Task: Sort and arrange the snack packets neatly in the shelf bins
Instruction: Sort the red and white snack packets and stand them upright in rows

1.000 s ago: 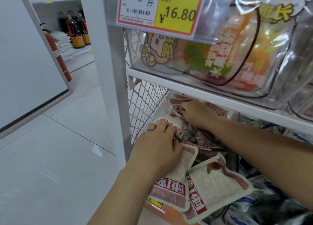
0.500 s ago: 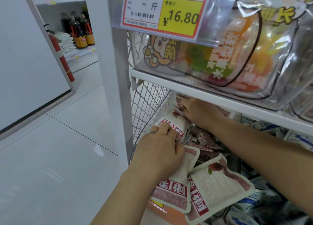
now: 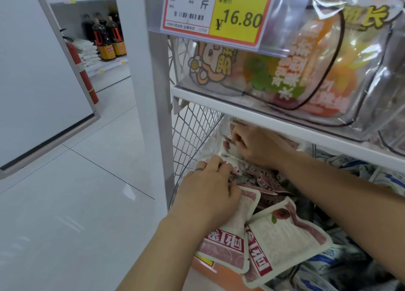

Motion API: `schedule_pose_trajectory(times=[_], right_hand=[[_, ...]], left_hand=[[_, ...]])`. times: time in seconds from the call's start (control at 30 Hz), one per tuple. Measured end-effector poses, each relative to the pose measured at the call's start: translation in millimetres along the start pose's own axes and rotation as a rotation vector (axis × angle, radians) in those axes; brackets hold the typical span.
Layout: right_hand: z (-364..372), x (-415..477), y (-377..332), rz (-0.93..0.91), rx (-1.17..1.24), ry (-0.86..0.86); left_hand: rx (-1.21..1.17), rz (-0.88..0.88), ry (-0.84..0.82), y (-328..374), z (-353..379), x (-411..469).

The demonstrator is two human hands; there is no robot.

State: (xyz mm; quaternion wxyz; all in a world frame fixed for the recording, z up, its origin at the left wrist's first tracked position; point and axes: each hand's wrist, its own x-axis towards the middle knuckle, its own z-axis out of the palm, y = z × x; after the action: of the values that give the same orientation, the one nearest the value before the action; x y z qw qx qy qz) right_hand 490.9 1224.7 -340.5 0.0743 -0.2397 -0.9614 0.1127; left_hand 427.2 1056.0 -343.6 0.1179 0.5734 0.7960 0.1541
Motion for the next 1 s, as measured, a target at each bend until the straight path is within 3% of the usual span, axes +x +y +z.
schedule_pose_trajectory(times=[0.27,0.37,0.47,0.63,0.77,0.9,1.0], right_hand=[[8.5,5.4,9.4,0.063,0.068,-0.192],[8.4,5.5,11.5,0.104,0.117,-0.078],[13.4,8.8,19.7,0.172,0.000,0.106],[-4.3,-6.0,5.5,0.288,0.471,-0.035],[-18.1,-38.4,-13.2,0.272,0.388,0.103],[-32.4,-76.0,-26.5,0.323,0.496,0.122],[-37.2,-88.3,-30.8,0.389,0.972,0.137]], left_hand=[[-0.011,0.001,0.015,0.4,-0.4,2.6],[-0.020,-0.001,0.009,-0.3,-0.5,3.2],[-0.028,-0.012,-0.005,-0.5,-1.2,3.8],[-0.050,-0.009,0.051,-1.7,0.3,5.1],[-0.091,-0.016,0.142,0.5,-0.6,5.9],[-0.054,-0.025,0.302,2.6,2.8,-5.8],[-0.102,-0.014,0.426,4.6,4.0,-15.7]])
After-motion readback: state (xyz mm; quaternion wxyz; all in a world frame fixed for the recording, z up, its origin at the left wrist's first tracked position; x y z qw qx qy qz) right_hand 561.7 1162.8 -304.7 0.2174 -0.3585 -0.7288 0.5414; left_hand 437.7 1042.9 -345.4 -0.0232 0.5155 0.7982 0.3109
